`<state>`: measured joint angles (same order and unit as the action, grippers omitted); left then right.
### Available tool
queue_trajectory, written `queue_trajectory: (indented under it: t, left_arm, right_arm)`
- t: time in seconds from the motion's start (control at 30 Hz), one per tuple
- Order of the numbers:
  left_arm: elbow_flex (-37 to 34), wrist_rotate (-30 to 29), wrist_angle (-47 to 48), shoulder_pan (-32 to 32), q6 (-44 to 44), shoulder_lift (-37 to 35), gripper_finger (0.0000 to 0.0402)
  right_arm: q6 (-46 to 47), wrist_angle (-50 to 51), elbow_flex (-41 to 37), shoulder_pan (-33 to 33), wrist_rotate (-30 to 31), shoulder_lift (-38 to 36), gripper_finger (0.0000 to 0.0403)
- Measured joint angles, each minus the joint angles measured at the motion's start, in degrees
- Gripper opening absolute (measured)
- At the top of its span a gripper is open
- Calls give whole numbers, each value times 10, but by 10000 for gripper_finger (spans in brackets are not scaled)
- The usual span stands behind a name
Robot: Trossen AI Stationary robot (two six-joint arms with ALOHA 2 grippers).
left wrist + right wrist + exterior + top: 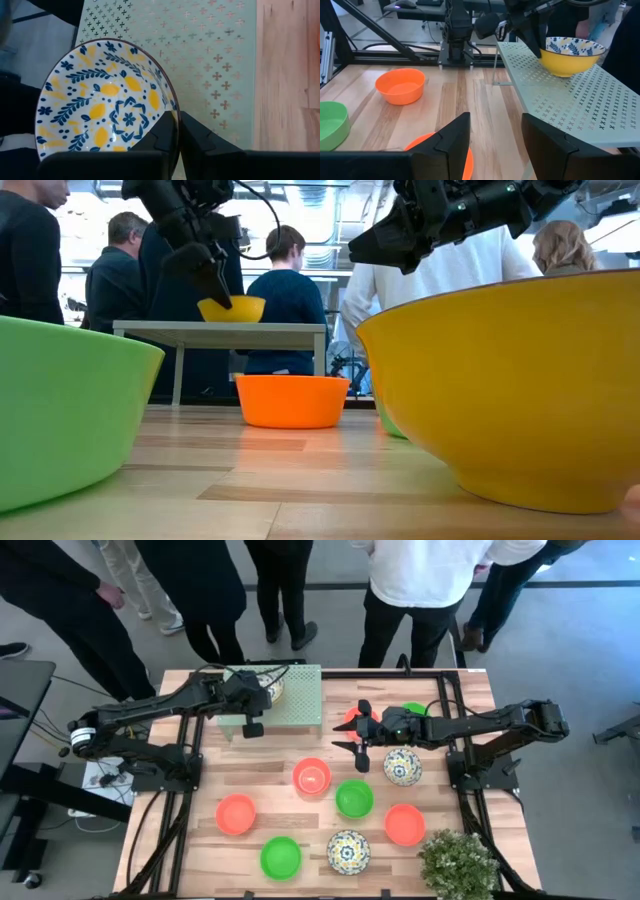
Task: Pick & Place Mini bowls
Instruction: Put the white patterned bowl on the shelf, then put the green bowl on the shelf
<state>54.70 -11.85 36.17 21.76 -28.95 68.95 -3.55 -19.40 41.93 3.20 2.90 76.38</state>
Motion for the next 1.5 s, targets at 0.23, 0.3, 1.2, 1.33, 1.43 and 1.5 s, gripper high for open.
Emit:
queue_trajectory:
  t: [0.23,0.3,1.2,1.33,1.43,1.5]
  left_arm:
    - [-2,-2,6,0,3,-6,36]
    - [-2,-2,5,0,3,-6,37]
    - [-2,-74,-22,-65,-21,-58,148]
    - [-2,-74,-25,-125,5,-107,161]
    - [-2,-72,-27,-171,44,-142,163]
    - [-2,-57,-26,-198,73,-160,163]
  right_arm:
    - [0,0,0,0,0,0,172]
    - [0,0,0,0,0,0,172]
    - [2,1,0,-2,-1,0,172]
    - [6,1,0,-5,-1,0,172]
    - [6,1,0,-13,-10,0,172]
    - [6,1,0,-18,-35,0,172]
